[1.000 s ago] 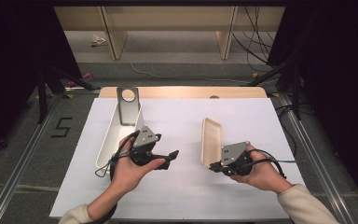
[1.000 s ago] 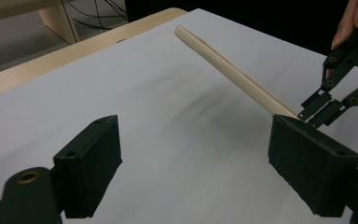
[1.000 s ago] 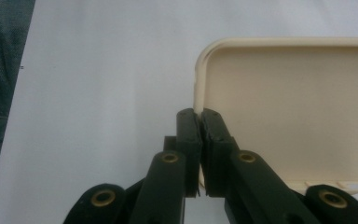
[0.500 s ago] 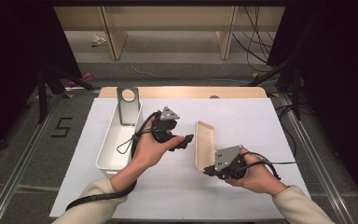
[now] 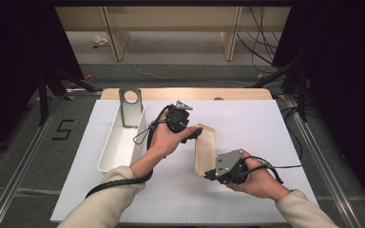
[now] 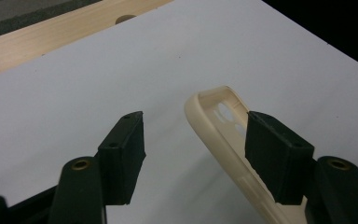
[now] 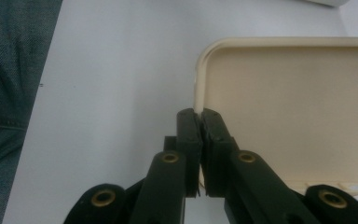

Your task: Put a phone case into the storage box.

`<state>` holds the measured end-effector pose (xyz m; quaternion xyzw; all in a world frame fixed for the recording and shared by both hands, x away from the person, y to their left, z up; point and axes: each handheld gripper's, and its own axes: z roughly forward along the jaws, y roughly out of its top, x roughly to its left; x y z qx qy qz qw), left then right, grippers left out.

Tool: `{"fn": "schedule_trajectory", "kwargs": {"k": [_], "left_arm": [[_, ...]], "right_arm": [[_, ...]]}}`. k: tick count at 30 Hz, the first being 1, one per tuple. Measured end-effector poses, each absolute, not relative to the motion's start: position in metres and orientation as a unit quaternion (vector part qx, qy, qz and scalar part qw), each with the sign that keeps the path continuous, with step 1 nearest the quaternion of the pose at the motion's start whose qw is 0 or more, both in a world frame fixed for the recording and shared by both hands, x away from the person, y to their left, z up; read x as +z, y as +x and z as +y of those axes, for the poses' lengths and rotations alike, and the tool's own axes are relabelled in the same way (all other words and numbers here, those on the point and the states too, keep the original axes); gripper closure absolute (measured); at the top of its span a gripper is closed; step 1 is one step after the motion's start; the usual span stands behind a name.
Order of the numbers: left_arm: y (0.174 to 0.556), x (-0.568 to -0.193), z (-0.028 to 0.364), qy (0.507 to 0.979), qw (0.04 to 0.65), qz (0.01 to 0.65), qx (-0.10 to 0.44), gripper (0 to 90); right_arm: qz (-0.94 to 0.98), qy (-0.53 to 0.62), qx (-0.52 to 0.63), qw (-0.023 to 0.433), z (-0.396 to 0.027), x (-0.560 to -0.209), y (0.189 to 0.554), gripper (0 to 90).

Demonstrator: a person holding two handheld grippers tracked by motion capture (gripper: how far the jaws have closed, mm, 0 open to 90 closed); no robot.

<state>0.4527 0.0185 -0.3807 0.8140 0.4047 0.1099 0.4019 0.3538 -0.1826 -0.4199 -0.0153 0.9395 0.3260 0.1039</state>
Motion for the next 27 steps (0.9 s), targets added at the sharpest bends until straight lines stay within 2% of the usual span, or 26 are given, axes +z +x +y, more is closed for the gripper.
{"fn": "schedule_trajectory", "kwargs": {"k": [8,13,18,27], "left_arm": [[0.460,-0.387,0.019,0.807,0.401,0.428,0.070,46.2],[0.458,-0.387,0.018,0.804,0.406,0.431,0.059,55.3],[0.456,-0.385,0.020,0.798,0.415,0.434,0.058,66.0],[0.445,-0.372,0.017,0.784,0.451,0.422,0.060,75.4]], "right_arm": [[0.941,-0.025,0.318,0.114,-0.178,-0.418,0.350,87.9],[0.942,-0.031,0.314,0.118,-0.176,-0.418,0.350,87.9],[0.943,-0.035,0.308,0.121,-0.175,-0.420,0.349,87.9],[0.948,-0.042,0.286,0.129,-0.171,-0.425,0.349,88.1]]}}
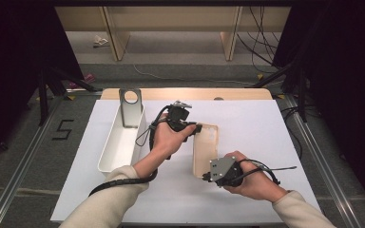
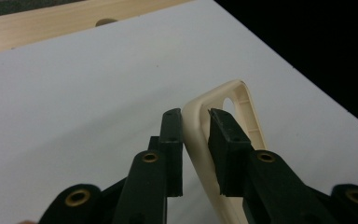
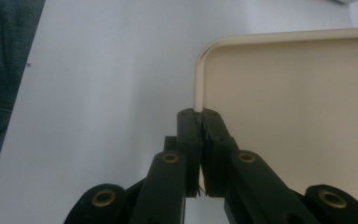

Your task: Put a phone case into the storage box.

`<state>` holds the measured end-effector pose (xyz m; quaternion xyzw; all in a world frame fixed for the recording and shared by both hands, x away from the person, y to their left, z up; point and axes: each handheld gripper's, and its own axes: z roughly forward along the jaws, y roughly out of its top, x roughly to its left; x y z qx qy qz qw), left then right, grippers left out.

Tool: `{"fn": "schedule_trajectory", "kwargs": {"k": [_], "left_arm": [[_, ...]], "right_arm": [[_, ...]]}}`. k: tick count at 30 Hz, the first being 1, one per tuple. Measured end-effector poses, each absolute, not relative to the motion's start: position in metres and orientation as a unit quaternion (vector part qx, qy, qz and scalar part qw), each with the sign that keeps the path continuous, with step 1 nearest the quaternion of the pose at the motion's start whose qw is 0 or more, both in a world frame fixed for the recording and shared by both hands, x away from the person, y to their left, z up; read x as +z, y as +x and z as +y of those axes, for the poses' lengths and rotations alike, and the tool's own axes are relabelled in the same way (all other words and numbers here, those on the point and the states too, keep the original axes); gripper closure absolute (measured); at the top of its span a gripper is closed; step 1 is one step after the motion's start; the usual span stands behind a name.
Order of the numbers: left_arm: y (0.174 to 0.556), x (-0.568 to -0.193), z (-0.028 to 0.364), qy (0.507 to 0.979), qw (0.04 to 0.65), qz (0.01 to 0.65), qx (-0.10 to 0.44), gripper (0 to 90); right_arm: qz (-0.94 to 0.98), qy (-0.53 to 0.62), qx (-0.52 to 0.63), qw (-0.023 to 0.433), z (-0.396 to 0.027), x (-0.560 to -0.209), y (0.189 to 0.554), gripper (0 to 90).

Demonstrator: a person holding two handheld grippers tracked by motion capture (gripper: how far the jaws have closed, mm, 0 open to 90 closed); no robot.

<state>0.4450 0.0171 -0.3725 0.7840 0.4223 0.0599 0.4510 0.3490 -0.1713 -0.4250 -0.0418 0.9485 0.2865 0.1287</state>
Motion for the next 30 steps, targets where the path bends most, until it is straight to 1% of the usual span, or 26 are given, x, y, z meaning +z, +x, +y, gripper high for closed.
{"fn": "schedule_trajectory", "kwargs": {"k": [4,5,6,8,11,12,14,16,19,22,25,28,30], "left_arm": [[0.439,-0.363,0.013,0.780,0.470,0.408,0.062,78.1],[0.437,-0.361,0.012,0.777,0.478,0.405,0.059,78.8],[0.436,-0.360,0.011,0.775,0.483,0.403,0.054,80.0],[0.433,-0.356,0.009,0.779,0.486,0.390,0.065,80.3],[0.430,-0.353,0.009,0.784,0.488,0.372,0.089,80.4],[0.429,-0.352,0.010,0.783,0.492,0.369,0.093,80.4],[0.427,-0.350,0.013,0.781,0.498,0.363,0.104,80.4],[0.426,-0.349,0.018,0.780,0.500,0.355,0.126,80.4],[0.424,-0.348,0.027,0.777,0.505,0.345,0.150,80.3],[0.422,-0.349,0.040,0.774,0.509,0.341,0.159,80.3],[0.421,-0.351,0.051,0.772,0.510,0.340,0.168,80.3],[0.419,-0.352,0.061,0.767,0.516,0.339,0.175,80.4],[0.418,-0.353,0.069,0.759,0.527,0.338,0.178,80.4]], "right_arm": [[0.949,-0.037,0.281,0.136,-0.171,-0.426,0.350,87.8],[0.948,-0.036,0.280,0.144,-0.171,-0.427,0.351,87.6],[0.950,-0.032,0.279,0.141,-0.171,-0.427,0.352,87.2],[0.949,-0.023,0.278,0.147,-0.172,-0.428,0.353,85.5],[0.946,-0.009,0.285,0.154,-0.173,-0.429,0.355,77.0],[0.945,-0.006,0.290,0.151,-0.174,-0.428,0.356,73.5],[0.940,0.013,0.303,0.160,-0.175,-0.428,0.357,65.6],[0.934,0.037,0.318,0.159,-0.178,-0.426,0.358,57.6],[0.925,0.076,0.340,0.153,-0.184,-0.423,0.361,48.8],[0.910,0.112,0.368,0.157,-0.192,-0.421,0.365,39.7],[0.896,0.143,0.391,0.153,-0.199,-0.421,0.370,33.8],[0.887,0.163,0.406,0.151,-0.205,-0.420,0.373,30.6],[0.878,0.176,0.416,0.156,-0.209,-0.419,0.374,30.4]]}}
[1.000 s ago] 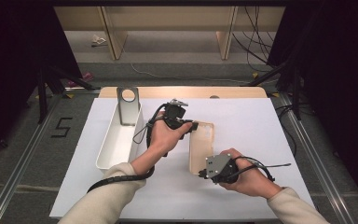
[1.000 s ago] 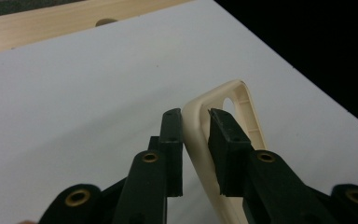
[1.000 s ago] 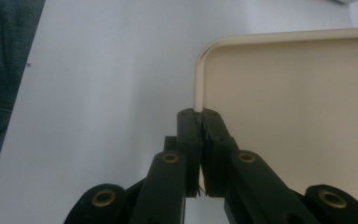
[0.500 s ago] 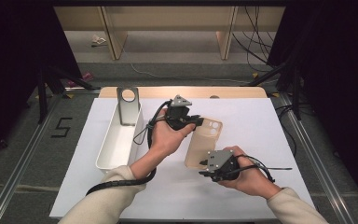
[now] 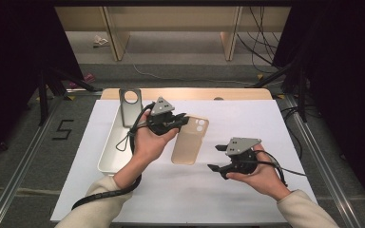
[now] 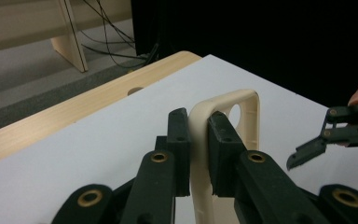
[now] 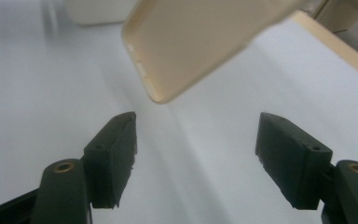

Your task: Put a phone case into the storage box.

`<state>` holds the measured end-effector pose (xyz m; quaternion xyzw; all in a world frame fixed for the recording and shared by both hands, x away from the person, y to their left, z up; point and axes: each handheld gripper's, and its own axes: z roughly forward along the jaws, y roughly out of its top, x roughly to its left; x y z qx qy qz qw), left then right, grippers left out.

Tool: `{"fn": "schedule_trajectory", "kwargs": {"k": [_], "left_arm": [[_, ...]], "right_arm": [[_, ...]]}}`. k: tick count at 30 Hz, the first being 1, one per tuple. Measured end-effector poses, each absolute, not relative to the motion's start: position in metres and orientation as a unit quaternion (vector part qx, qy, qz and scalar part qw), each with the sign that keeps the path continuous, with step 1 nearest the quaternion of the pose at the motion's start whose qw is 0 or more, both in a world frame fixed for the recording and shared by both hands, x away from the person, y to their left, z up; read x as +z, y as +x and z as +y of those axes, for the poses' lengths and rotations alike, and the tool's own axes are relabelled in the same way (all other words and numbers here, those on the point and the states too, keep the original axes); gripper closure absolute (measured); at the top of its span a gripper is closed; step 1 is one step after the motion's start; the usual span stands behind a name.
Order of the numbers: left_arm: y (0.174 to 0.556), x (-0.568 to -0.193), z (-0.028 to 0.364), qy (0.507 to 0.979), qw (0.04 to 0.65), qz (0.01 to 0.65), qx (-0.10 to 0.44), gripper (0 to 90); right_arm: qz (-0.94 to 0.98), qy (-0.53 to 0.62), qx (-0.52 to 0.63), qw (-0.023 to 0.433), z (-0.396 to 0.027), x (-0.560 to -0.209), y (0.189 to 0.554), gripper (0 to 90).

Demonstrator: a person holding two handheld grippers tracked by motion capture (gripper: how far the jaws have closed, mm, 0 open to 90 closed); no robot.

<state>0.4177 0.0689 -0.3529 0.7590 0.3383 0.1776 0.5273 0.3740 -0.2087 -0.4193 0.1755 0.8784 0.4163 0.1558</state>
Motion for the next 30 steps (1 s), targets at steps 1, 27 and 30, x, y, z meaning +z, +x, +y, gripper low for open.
{"fn": "schedule_trajectory", "kwargs": {"k": [1,27,30], "left_arm": [[0.417,-0.353,0.071,0.757,0.529,0.338,0.179,80.4],[0.400,-0.345,0.120,0.720,0.571,0.329,0.218,80.3],[0.401,-0.344,0.125,0.714,0.576,0.336,0.216,80.3]], "right_arm": [[0.870,0.187,0.428,0.160,-0.212,-0.418,0.375,30.0],[0.797,0.295,0.498,0.174,-0.267,-0.418,0.374,22.7],[0.795,0.299,0.498,0.175,-0.271,-0.418,0.371,22.2]]}}
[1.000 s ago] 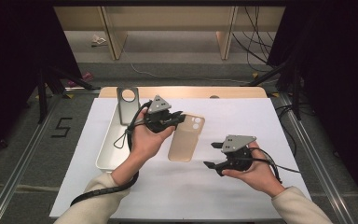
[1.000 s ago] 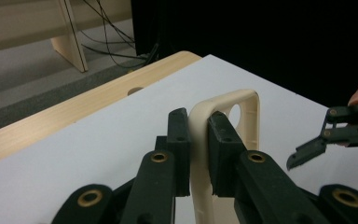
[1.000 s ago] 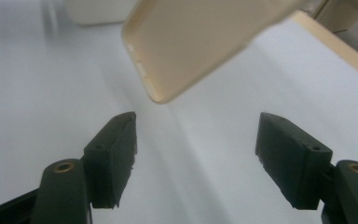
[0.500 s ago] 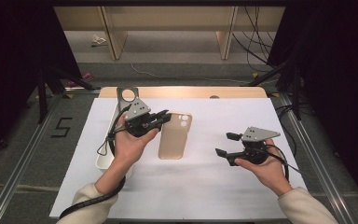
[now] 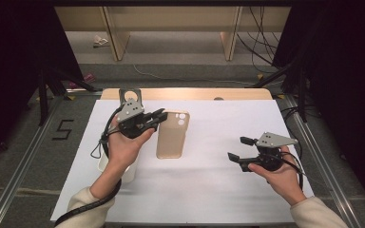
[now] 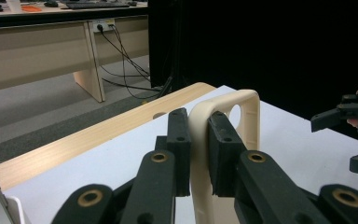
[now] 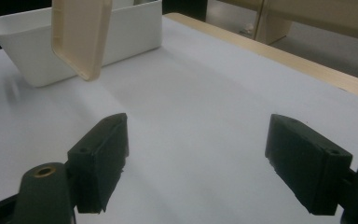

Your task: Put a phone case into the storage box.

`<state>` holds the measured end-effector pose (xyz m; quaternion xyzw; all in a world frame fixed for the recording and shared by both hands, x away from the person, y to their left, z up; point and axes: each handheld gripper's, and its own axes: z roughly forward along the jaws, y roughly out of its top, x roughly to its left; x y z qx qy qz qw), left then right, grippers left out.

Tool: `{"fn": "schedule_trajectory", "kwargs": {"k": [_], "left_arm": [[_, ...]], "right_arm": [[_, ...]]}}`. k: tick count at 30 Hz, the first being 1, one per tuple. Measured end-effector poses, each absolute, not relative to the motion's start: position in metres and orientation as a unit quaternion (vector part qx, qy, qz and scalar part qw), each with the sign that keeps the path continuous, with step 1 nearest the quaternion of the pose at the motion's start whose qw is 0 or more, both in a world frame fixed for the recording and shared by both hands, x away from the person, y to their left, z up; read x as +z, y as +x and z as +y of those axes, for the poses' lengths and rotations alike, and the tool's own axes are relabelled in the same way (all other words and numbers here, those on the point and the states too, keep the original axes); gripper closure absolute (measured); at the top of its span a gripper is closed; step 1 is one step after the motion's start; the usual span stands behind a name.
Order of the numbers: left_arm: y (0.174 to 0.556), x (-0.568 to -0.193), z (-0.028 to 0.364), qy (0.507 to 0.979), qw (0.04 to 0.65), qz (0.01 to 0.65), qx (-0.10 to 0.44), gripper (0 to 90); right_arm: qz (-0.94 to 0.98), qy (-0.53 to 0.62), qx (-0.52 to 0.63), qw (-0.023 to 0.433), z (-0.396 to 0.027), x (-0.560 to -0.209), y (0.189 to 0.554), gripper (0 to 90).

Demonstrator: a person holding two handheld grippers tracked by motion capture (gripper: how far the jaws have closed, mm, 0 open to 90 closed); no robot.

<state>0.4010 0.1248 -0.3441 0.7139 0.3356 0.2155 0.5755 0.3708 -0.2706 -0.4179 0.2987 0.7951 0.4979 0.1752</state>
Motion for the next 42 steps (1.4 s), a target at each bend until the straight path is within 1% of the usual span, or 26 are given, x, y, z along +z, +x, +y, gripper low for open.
{"fn": "schedule_trajectory", "kwargs": {"k": [3,6,11,27,42], "left_arm": [[0.402,-0.344,0.129,0.714,0.576,0.334,0.216,80.4],[0.402,-0.342,0.131,0.721,0.572,0.316,0.229,80.4],[0.402,-0.336,0.136,0.719,0.574,0.310,0.239,80.4],[0.402,-0.317,0.157,0.699,0.592,0.312,0.252,80.5],[0.405,-0.305,0.168,0.702,0.590,0.301,0.263,80.4]], "right_arm": [[0.793,0.302,0.498,0.178,-0.274,-0.418,0.369,21.4],[0.793,0.304,0.497,0.179,-0.276,-0.419,0.368,21.0],[0.793,0.306,0.496,0.177,-0.278,-0.420,0.368,21.0],[0.790,0.310,0.500,0.172,-0.280,-0.421,0.368,20.4],[0.790,0.315,0.498,0.168,-0.280,-0.422,0.368,20.2]]}}
